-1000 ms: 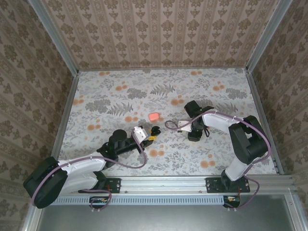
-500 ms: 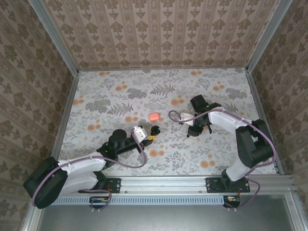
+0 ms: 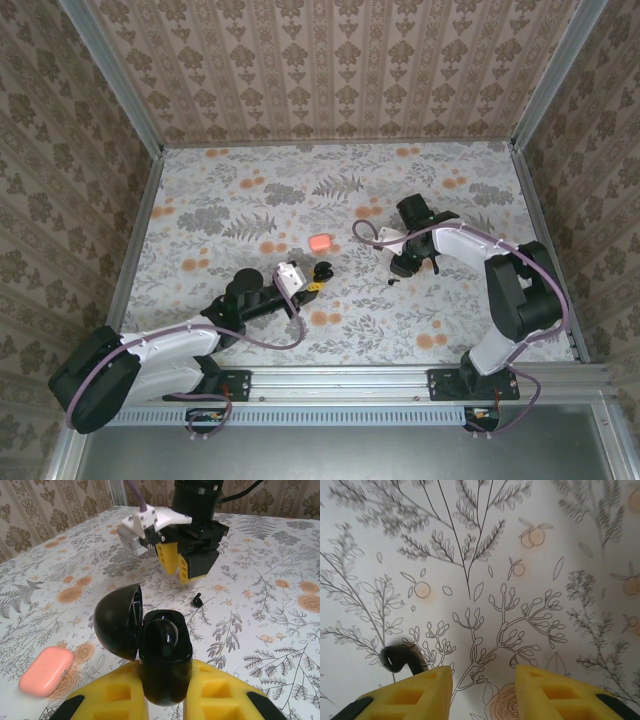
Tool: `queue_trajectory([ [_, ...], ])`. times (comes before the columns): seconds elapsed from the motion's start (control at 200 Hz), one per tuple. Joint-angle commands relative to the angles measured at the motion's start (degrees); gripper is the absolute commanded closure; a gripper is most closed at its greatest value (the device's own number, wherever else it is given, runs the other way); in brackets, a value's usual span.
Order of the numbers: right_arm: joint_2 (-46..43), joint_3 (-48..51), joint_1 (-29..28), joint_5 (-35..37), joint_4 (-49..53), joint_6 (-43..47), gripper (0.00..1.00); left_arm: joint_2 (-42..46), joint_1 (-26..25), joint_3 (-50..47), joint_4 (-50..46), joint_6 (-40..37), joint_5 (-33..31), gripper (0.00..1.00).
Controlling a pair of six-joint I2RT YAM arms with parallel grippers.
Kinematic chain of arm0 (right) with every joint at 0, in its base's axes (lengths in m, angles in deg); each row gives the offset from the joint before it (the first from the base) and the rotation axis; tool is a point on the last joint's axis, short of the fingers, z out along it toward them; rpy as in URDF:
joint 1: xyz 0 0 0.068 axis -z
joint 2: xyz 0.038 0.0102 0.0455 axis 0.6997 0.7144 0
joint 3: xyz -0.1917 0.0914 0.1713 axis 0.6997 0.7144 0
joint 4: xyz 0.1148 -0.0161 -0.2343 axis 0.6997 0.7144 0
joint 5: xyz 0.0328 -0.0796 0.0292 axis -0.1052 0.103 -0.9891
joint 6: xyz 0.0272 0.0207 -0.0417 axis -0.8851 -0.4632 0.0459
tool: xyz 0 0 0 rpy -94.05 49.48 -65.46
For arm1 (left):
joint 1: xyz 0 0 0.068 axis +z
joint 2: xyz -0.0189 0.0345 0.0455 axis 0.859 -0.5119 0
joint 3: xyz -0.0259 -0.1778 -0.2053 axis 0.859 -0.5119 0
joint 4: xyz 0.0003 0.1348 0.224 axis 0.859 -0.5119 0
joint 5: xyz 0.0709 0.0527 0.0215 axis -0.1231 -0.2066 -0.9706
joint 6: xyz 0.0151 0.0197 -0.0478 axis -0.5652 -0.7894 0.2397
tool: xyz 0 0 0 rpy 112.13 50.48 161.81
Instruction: Insert wireless bluetooth earbuds into charging case
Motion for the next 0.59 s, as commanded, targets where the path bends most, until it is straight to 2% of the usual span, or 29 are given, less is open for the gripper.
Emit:
queue_trajectory([
  [0.0,0.1,-1.3,0.6,-1.1,3.2,-0.7,0.60,1.2,0.5,0.8,0.5,-0.2,0.7,0.86],
  [0.15,-0.3,-2.8,0.7,-8.1,6.5,-1.6,0.60,0.8,0.7,0.9,0.5,-0.2,0.7,0.86],
  [0.25,-0.3,-4.3,0.5,-10.2,9.5,-1.8,0.60,0.3,0.7,1.0,0.6,-0.1,0.8,0.86],
  [0.59,2.6,-6.7,-2.2,-5.7,16.2,3.7,0.60,0.0,0.7,1.5,0.7,0.0,1.2,0.86],
])
